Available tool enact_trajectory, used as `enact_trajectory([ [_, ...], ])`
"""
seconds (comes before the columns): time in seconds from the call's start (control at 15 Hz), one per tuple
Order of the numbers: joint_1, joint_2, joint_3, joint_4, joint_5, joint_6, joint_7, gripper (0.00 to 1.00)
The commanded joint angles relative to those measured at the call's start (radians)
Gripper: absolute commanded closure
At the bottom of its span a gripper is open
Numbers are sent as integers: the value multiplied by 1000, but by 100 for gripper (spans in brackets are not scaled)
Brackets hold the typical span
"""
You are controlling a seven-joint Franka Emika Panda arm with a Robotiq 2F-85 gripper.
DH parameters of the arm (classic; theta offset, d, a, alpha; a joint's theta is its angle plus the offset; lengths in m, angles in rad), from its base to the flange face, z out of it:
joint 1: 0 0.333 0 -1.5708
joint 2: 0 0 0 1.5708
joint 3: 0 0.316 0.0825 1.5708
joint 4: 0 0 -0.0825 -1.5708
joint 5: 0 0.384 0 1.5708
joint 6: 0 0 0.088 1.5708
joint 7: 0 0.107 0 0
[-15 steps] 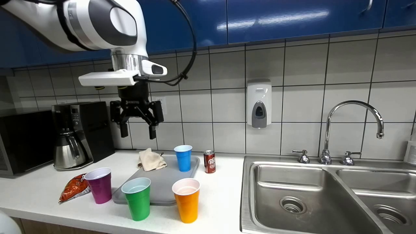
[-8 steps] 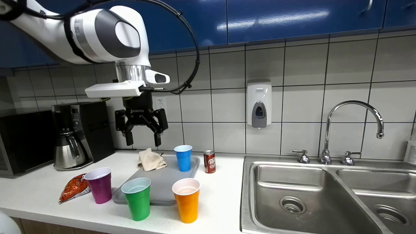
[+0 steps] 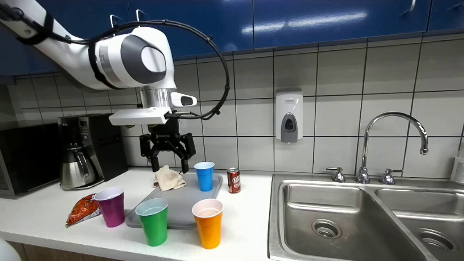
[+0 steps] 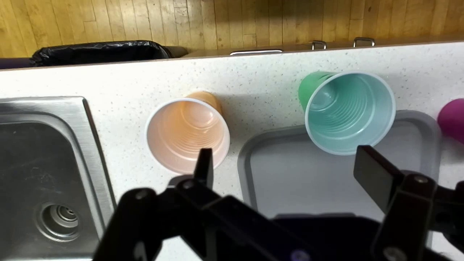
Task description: Put the green, maroon and yellow cups on the tray
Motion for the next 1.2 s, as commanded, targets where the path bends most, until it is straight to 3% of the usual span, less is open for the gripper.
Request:
enact_trajectory([
  [0.0, -24, 60, -3, 7, -33, 64, 57, 0],
  [1.13, -66, 279, -11, 20, -149, 245, 251, 0],
])
